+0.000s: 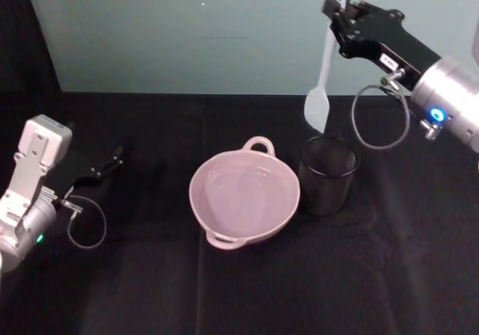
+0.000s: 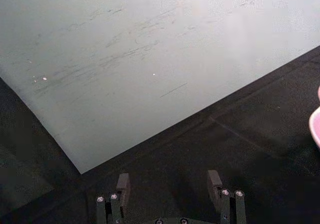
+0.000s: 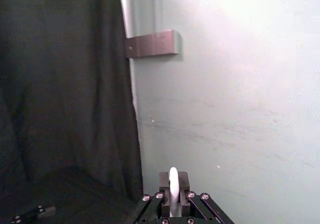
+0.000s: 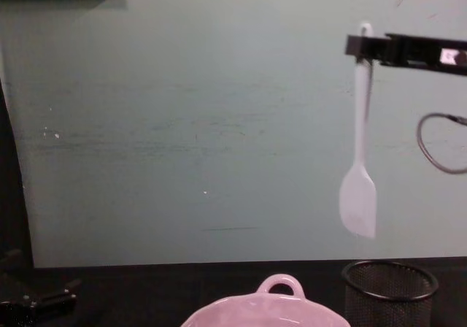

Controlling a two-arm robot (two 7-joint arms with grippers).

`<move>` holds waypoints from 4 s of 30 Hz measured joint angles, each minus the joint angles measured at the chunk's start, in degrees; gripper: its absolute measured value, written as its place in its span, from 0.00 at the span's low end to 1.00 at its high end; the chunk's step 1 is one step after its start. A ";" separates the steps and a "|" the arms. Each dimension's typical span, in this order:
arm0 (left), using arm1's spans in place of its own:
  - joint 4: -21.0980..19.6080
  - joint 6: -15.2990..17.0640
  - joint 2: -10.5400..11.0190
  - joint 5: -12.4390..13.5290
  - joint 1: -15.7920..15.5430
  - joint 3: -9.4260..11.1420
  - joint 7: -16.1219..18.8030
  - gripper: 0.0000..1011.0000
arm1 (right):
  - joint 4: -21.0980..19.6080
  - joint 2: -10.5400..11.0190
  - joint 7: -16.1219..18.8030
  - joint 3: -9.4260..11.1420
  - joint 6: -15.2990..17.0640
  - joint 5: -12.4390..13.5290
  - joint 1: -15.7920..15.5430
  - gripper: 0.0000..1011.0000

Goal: Use the one hand to pick up the spoon and stir the clear water in the bowl.

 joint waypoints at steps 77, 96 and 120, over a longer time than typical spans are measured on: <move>0.00 0.00 0.00 0.00 0.00 0.00 0.00 1.00 | 15.99 -4.43 -1.62 3.27 -6.88 18.47 -9.03 0.27; 0.00 0.00 0.00 0.00 0.00 0.00 0.00 1.00 | 8.08 -1.61 -3.65 4.95 -6.89 19.28 -16.18 0.87; 0.00 0.00 0.00 0.00 0.00 -0.01 0.00 1.00 | 6.68 1.41 -5.93 7.31 -6.92 19.46 -22.81 0.99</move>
